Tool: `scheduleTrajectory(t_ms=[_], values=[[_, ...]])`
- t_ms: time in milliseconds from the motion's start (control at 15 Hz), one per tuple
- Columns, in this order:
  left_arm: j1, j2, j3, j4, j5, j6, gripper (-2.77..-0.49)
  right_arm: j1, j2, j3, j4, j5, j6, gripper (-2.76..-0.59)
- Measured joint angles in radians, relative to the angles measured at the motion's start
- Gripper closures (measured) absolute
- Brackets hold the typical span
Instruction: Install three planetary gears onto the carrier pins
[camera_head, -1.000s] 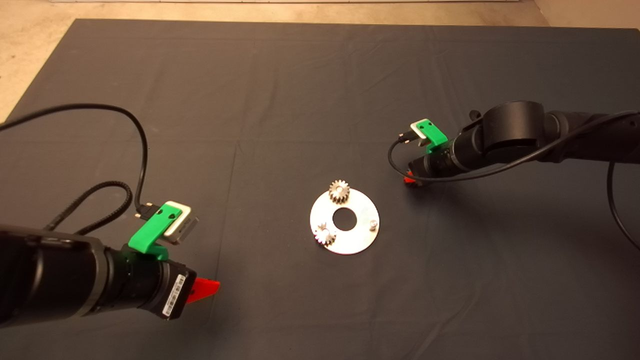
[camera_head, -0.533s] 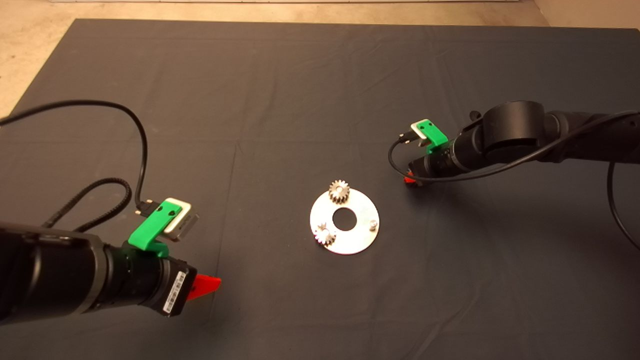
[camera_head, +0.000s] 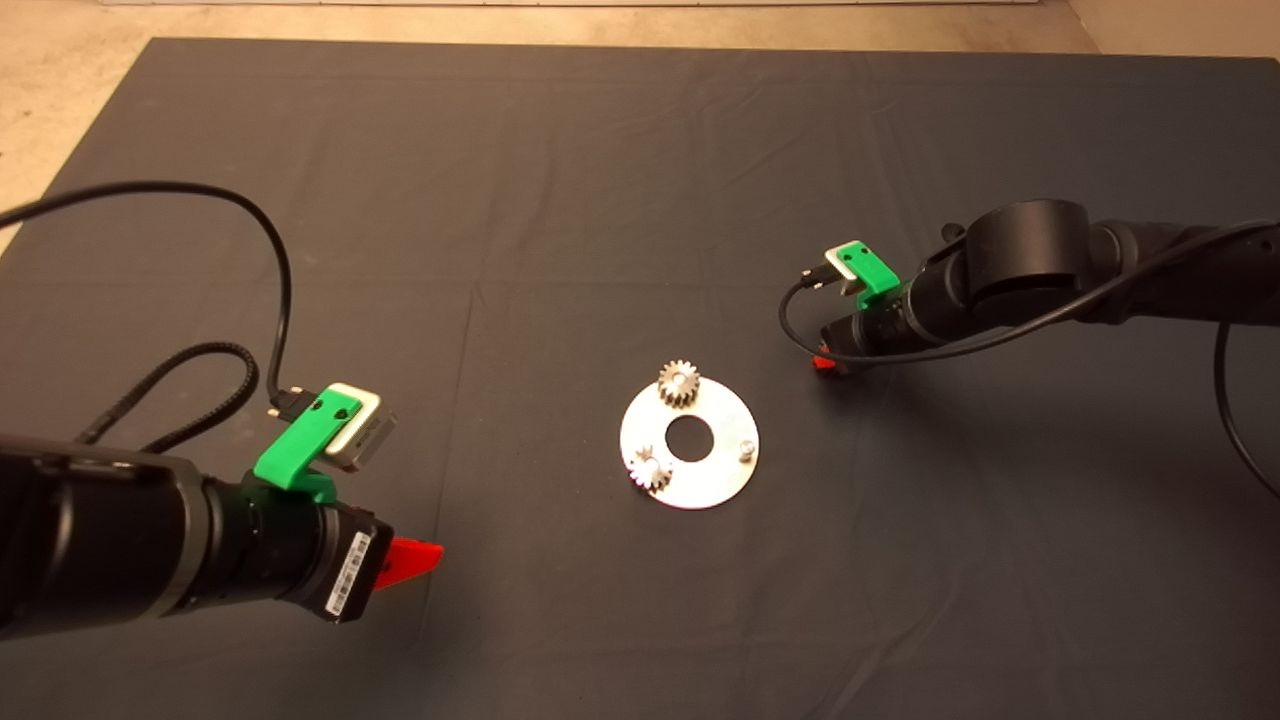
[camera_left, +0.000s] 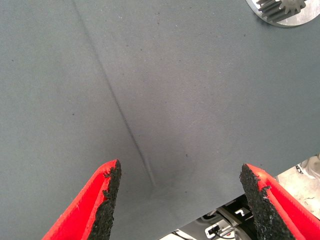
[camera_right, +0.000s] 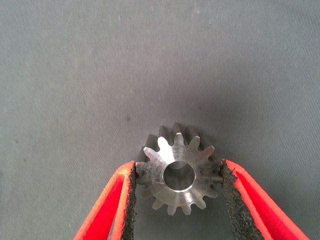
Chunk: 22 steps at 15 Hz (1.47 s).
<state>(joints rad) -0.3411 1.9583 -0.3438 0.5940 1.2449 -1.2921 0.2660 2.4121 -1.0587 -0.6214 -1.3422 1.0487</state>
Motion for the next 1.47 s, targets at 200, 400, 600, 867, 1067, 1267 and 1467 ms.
scheduleTrajectory(t_ms=[200,400,600,867,1067,1267,1467], values=[[0.0,0.0,0.0,0.0,0.0,0.0,-1.64,0.0,-0.002,0.012,0.016,-0.019,0.0,-1.04],[0.0,0.0,0.0,0.0,0.0,0.0,-1.64,0.0,-0.003,0.016,0.024,-0.025,0.0,-1.01],[0.0,0.0,0.0,0.0,0.0,0.0,-1.64,-0.003,-0.006,0.041,0.036,-0.041,0.001,-0.99],[0.0,0.0,0.0,0.0,0.0,0.0,-1.64,-0.003,-0.008,0.053,0.057,-0.049,0.003,-0.96],[0.0,0.001,0.0,0.0,0.0,0.0,-1.64,-0.003,-0.03,0.086,0.064,-0.051,0.031,-0.95],[0.0,0.003,0.0,0.0,-0.001,0.0,-1.64,0.015,-0.043,0.162,0.069,-0.056,0.081,-0.95],[0.0,0.003,0.0,0.0,-0.001,0.0,-1.64,0.062,-0.047,0.256,0.071,-0.056,0.141,-0.95]])
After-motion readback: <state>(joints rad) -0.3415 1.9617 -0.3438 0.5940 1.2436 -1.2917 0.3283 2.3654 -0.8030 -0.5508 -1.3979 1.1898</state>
